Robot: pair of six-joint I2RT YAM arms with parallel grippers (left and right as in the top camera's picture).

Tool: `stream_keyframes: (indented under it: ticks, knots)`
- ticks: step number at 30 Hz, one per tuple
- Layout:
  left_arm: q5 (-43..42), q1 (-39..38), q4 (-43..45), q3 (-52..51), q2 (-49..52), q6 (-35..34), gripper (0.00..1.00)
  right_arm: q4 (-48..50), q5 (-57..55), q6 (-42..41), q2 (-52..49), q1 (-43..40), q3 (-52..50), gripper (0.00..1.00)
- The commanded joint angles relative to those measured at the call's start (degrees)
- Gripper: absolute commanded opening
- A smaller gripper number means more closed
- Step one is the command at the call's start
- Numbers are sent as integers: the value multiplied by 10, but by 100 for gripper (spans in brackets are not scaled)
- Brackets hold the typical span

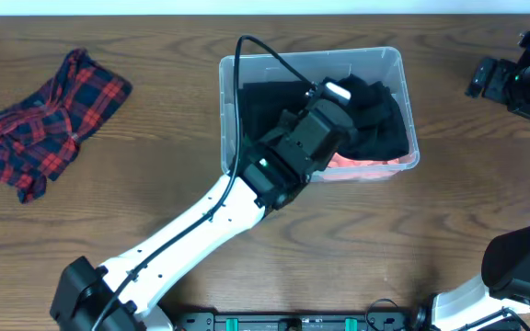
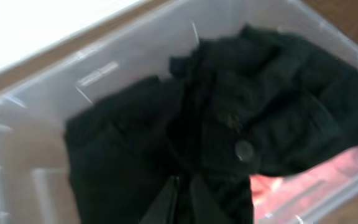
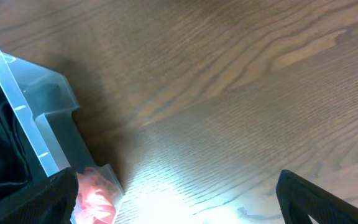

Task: Pack container
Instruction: 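Carry the black jacket over the bin and lower it on top, then press the jacket down, open the left gripper and withdraw left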

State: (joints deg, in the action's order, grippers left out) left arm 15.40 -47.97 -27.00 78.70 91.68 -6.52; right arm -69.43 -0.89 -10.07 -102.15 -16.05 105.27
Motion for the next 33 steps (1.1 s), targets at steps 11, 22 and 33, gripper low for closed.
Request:
stream_keyframes:
  ticks: [11, 22, 33]
  knots:
    - [-101, 40, -60, 14, 174, -34, 7, -1, -2, -6, 5, -3, 4, 99]
    - [-101, 115, -59, 14, 248, -37, 7, -1, -2, -6, 5, -3, 4, 99]
    - [-101, 123, -60, 17, 233, -37, 7, -1, -2, -6, 5, -3, 4, 99]
